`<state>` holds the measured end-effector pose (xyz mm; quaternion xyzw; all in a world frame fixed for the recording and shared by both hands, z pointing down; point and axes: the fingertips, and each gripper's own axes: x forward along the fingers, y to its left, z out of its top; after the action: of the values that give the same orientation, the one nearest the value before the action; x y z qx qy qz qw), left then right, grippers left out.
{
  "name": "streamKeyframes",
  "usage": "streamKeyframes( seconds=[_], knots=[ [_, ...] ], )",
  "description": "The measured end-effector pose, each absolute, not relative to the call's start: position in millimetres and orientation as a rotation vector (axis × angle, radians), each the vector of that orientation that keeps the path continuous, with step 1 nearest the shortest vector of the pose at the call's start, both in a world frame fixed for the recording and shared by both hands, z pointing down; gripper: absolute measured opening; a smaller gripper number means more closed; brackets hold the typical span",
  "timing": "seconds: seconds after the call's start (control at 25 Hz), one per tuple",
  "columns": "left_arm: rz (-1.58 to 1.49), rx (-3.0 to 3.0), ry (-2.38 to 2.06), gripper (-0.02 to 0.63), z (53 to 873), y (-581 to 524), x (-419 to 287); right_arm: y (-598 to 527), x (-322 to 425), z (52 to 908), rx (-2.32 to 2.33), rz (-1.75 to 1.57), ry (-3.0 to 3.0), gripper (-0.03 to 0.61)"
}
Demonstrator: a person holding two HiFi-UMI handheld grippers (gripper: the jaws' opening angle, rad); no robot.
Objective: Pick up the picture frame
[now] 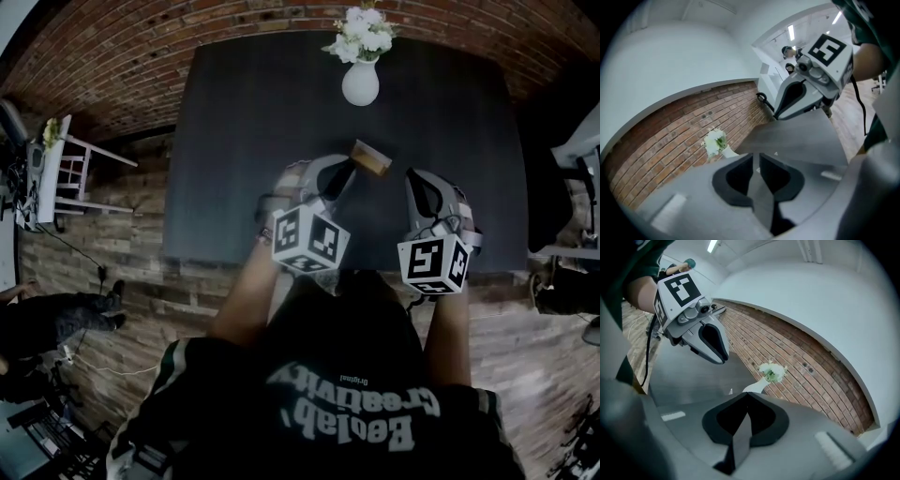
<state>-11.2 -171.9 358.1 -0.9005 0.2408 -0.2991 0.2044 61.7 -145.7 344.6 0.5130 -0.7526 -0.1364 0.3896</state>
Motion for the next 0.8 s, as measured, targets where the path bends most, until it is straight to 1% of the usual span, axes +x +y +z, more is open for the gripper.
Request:
streamKeyframes(
  seconds=[0.08,0.16,0.32,0.52,0.56,0.6,0.64,0.72,0.76,0.8],
  knots=[
    [-0.871,-2.526,0.672,0.076,365.6,-176.2,-6.6,-153.4,66.4,349.3,1.279,-0.343,-1.927,0.006],
    [-0.920,-2.550,0.660,0.147,375.1,-178.9,-0.1,-160.6,73.1,354.3,1.252,-0.335,-1.939,0.006],
    [-0.971,-2.602,0.675,0.214,391.0,-183.9,12.3,-171.2,87.2,364.1,1.209,-0.318,-1.970,0.006],
    [-1.013,-2.653,0.729,0.315,407.7,-189.0,25.0,-179.5,105.4,377.8,1.167,-0.303,-2.005,0.006],
    [-1.005,-2.678,0.735,0.344,409.2,-188.5,29.0,-180.5,108.4,380.1,1.158,-0.303,-2.011,0.006],
    [-0.989,-2.712,0.733,0.389,410.3,-187.2,33.9,-181.2,111.3,382.1,1.151,-0.302,-2.017,0.006],
    [-0.966,-2.751,0.728,0.454,411.0,-185.5,39.4,-181.8,114.0,383.7,1.146,-0.301,-2.023,0.006],
    [-0.914,-2.827,0.726,0.560,411.8,-182.5,50.2,-182.8,118.7,385.7,1.136,-0.300,-2.043,0.006],
    [-0.896,-2.853,0.731,0.589,412.9,-181.3,54.7,-183.2,120.8,387.0,1.129,-0.300,-2.054,0.006],
    [-0.888,-2.870,0.741,0.589,414.9,-180.5,58.3,-183.6,123.0,389.0,1.121,-0.301,-2.064,0.006]
  ],
)
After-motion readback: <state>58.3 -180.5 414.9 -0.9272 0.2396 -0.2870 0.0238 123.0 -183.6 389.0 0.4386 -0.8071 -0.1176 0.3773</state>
